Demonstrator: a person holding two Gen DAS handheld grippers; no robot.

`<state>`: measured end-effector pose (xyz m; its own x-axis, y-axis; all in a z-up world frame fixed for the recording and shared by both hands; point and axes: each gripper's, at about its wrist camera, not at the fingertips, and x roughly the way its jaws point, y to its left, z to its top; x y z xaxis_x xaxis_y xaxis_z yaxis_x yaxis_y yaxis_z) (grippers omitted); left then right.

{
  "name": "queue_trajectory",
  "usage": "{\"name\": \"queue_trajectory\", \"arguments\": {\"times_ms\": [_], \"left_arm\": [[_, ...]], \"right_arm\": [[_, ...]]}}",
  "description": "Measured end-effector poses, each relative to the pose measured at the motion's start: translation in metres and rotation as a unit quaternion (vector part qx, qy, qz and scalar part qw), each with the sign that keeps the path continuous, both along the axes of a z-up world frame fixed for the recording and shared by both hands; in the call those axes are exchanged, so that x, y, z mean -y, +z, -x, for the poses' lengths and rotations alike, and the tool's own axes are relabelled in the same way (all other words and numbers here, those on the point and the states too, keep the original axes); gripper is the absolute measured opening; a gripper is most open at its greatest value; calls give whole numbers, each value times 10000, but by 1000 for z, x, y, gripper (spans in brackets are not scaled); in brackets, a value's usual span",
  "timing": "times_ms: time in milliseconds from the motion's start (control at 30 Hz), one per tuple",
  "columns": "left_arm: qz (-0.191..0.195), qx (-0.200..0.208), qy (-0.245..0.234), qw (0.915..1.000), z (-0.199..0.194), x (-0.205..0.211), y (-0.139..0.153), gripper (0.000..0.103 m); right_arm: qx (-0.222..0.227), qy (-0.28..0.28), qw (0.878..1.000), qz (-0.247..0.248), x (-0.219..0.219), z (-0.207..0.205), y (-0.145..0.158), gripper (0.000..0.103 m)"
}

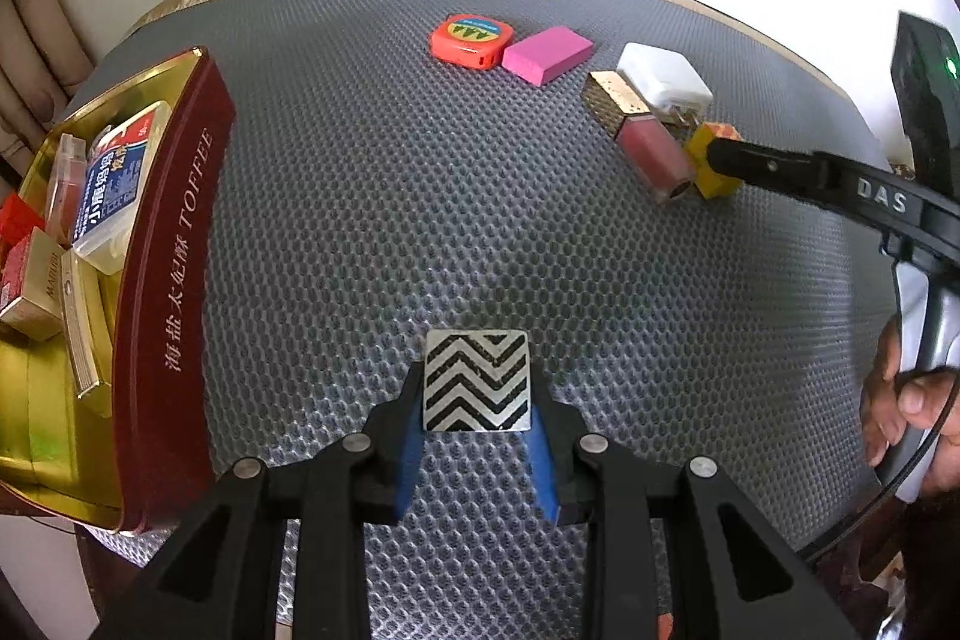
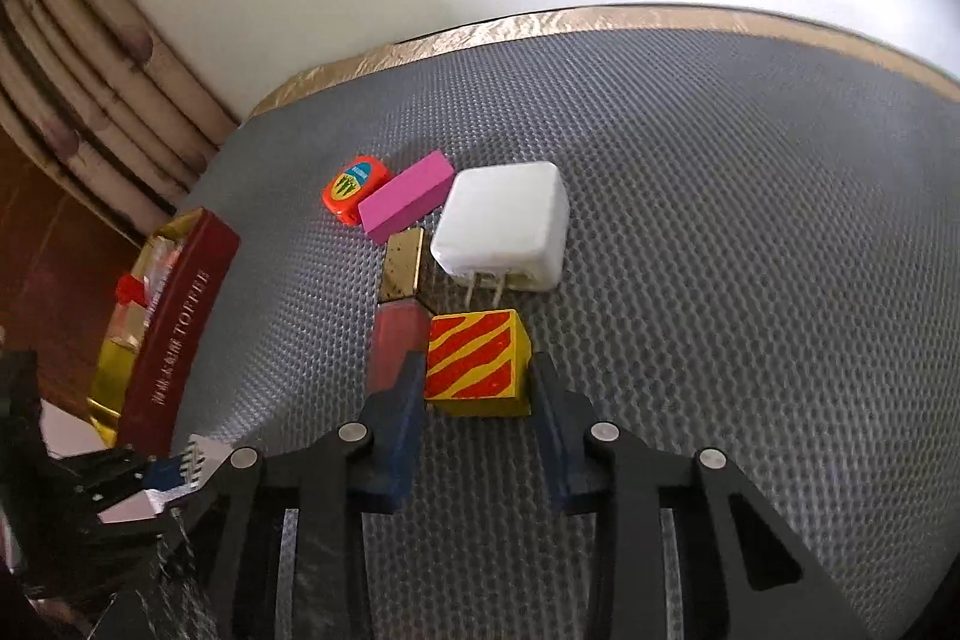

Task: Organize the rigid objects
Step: 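Grasp the red-and-yellow striped block with the right tool while the left tool holds the tile, then carry the chevron tile into the tin with the left tool and release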

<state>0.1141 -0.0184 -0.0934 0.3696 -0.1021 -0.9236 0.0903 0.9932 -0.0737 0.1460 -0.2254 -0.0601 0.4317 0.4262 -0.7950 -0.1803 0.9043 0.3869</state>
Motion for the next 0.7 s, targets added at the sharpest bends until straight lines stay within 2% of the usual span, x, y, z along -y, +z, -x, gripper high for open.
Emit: {"name": "queue_trajectory", "arguments": {"times_ms": [167, 400, 467, 567, 633, 700], "left_arm": [[163, 59, -6, 9998, 5, -2, 9, 30], [338, 473, 305, 9978, 25, -29, 60, 30], [246, 628, 507, 9964, 32, -47, 76, 30], [-129, 761, 990, 9921, 44, -86, 91, 30], [-480, 784, 1288, 9874, 47, -107, 92, 30], [-606, 729, 1512, 9839, 48, -128, 89, 30]], "right_arm": [[52, -174, 9997, -152, 23, 21, 11, 29], [48, -444, 9980, -458, 56, 50, 27, 29], [76, -456, 9978, -482, 57, 57, 33, 29], [113, -428, 9976, -538, 56, 64, 39, 29], [102, -390, 9972, -636, 51, 69, 42, 29], [119, -326, 9970, -686, 44, 71, 47, 29]]}}
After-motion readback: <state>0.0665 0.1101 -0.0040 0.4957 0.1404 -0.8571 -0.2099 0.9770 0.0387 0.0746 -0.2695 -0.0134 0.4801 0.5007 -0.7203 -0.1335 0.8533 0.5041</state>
